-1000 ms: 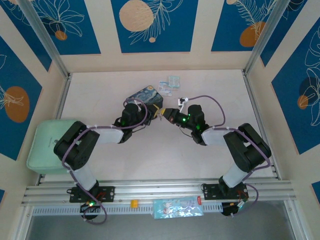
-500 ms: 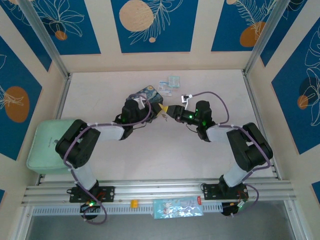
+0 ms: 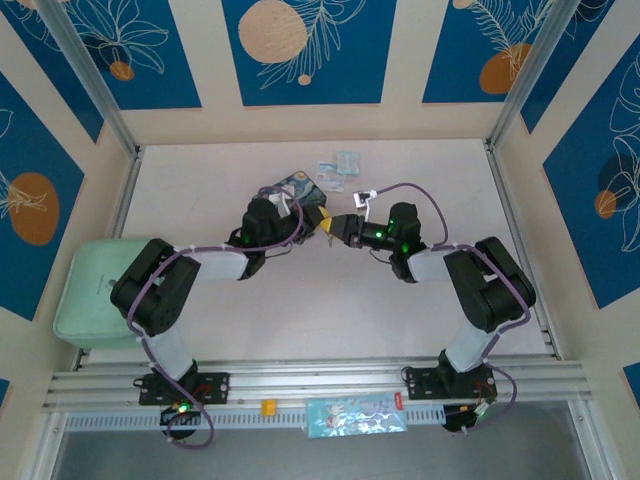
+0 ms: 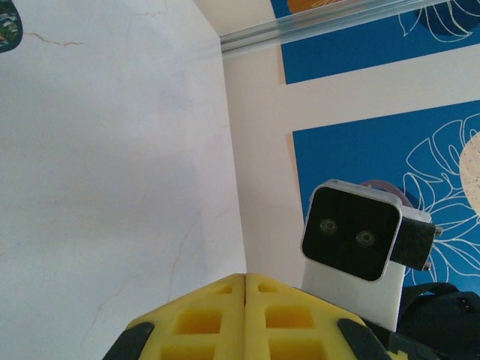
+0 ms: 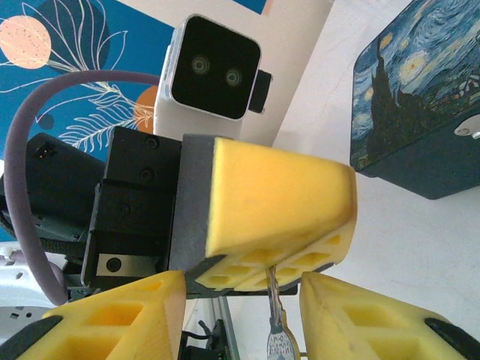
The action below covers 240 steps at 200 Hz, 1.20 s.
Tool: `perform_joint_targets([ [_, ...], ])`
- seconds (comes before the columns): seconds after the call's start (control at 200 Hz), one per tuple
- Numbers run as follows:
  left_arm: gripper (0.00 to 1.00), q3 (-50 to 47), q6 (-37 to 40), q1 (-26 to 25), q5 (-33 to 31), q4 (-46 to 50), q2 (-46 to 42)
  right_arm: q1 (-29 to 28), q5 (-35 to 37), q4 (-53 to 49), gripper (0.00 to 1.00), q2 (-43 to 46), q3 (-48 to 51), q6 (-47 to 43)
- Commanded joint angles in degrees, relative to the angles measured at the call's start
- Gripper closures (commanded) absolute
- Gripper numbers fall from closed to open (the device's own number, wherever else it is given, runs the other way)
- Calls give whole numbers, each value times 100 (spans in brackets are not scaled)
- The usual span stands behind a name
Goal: Unlock a padlock with a key
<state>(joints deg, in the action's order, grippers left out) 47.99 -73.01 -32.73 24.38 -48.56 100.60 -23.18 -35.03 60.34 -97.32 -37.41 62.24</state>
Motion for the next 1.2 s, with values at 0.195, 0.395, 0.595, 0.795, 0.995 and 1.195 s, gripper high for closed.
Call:
perform_joint_targets([
  [0.195, 100, -76, -3, 70, -127, -373, -31, -20, 9, -44, 64, 148, 173, -51],
  [0.395, 100, -132, -49, 67, -177, -435, -40, -11, 31, -189, 73, 213, 171, -111],
  [0.595, 100, -139, -51, 65, -205, -427, -57, -2, 41, -191, 81, 196, 175, -110],
  [0.795, 100, -158, -48, 67, -232, -418, -66, -2, 13, -233, 80, 214, 184, -102],
  [0.995, 100, -132, -53, 65, -229, -408, -67, 6, 82, -340, 71, 284, 212, -135],
  [1.195, 100, -119, -48, 65, -232, -410, -84, 24, 84, -417, 92, 308, 171, -168],
])
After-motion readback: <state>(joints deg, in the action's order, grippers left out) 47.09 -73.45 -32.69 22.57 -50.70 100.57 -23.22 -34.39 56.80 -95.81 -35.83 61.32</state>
